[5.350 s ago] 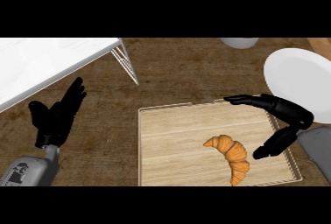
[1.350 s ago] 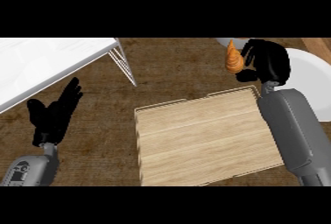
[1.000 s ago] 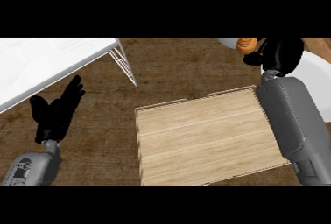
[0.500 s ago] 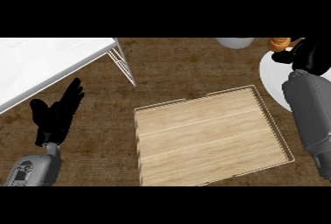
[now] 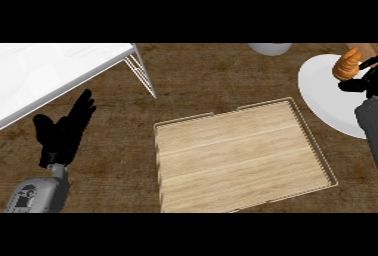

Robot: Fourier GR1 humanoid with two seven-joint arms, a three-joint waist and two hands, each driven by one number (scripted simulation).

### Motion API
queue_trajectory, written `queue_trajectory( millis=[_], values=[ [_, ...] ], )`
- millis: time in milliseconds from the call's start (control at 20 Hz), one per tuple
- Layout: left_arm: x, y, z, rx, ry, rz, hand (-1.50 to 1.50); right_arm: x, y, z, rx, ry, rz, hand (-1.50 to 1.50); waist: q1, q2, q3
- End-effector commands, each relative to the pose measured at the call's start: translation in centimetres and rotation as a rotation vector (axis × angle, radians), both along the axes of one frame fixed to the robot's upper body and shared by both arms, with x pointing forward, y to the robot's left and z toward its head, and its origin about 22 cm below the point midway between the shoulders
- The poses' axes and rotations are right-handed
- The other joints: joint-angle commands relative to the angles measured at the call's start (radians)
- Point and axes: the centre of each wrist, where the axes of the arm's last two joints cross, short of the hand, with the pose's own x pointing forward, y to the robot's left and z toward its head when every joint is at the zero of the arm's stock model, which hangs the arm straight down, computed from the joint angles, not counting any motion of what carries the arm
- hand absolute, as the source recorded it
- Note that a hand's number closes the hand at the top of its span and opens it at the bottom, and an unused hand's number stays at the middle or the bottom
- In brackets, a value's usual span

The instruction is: Pick the croissant from the tray and place it in the plate

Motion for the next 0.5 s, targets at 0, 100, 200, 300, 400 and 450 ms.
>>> queue_trajectory(
  millis=[0, 100, 200, 300, 400, 450],
  values=[
    [-0.5, 0.0, -0.4, -0.019, 0.001, -0.002, 0.0, -1.3, -2.1, -1.6, 0.195, 0.004, 0.007, 1.5, 0.001, 0.001, 0.001],
    [1.0, -1.6, 0.8, -0.019, -0.005, -0.007, 0.0, -0.8, -3.8, 1.3, 0.258, 0.048, 0.021, -1.5, 0.0, 0.003, 0.001],
    [0.3, -0.2, -1.1, -0.018, -0.011, 0.001, 0.0, -2.2, -4.7, -1.0, 0.244, 0.078, 0.111, -1.5, -0.001, 0.003, 0.0],
    [0.7, -0.1, 0.1, 0.006, -0.012, 0.001, 0.0, -3.0, -5.1, -2.3, 0.204, 0.027, 0.137, -1.5, 0.007, 0.004, 0.001],
    [-0.2, 0.7, -0.1, -0.014, -0.007, -0.018, 0.0, -2.9, -6.0, -1.0, 0.146, -0.013, 0.148, -1.5, 0.009, 0.003, 0.001],
    [0.2, -0.2, 0.8, 0.015, -0.008, -0.024, 0.0, -3.8, -6.9, -1.2, 0.106, -0.088, 0.163, -1.5, 0.009, 0.004, 0.002]
  ],
)
